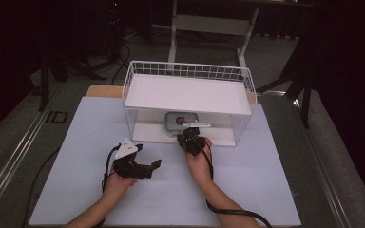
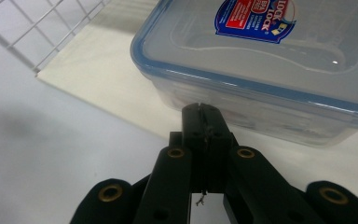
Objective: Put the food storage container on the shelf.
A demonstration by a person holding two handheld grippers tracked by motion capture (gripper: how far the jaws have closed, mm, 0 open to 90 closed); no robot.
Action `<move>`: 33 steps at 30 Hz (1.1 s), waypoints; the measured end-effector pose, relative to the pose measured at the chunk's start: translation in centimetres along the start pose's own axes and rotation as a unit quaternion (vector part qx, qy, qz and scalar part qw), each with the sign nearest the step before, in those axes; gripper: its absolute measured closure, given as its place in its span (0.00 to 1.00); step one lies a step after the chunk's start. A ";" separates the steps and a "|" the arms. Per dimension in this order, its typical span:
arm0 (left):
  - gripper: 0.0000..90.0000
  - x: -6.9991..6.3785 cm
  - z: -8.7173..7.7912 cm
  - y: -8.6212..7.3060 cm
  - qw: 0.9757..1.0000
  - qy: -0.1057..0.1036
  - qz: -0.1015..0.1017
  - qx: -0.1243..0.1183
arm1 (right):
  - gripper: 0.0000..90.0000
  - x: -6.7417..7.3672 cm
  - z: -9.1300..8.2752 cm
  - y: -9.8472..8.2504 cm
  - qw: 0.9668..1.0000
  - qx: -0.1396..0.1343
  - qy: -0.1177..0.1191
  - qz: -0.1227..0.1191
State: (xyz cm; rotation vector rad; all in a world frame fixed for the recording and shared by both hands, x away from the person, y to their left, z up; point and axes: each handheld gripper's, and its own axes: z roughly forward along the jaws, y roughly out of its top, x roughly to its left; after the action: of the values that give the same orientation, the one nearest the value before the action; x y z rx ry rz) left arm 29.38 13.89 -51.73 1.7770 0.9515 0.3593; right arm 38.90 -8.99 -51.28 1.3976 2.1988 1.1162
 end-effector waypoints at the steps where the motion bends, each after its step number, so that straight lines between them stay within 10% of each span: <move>1: 0.03 0.0 0.0 0.0 1.000 -0.001 0.002 0.001 | 1.00 0.0 0.2 0.1 1.000 -0.001 -0.008 -0.004; 14: 0.03 0.0 -0.5 0.5 1.000 -0.002 0.017 0.000 | 0.94 0.3 -1.3 -0.5 1.000 -0.008 0.021 -0.003; 27: 0.03 0.0 -2.9 1.6 0.998 -0.032 0.038 -0.040 | 0.18 -0.2 -7.0 -2.1 0.994 -0.067 0.084 -0.021; 33: 0.03 0.1 -3.8 1.4 0.998 -0.038 0.038 -0.027 | 0.17 -0.3 -8.7 -3.1 0.993 -0.076 0.081 -0.041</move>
State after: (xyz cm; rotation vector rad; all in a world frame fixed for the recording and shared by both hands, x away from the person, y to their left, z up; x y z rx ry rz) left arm 27.67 16.20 -48.93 1.7683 0.8156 0.3586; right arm 31.75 -13.85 -47.94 1.1805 2.2034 1.3794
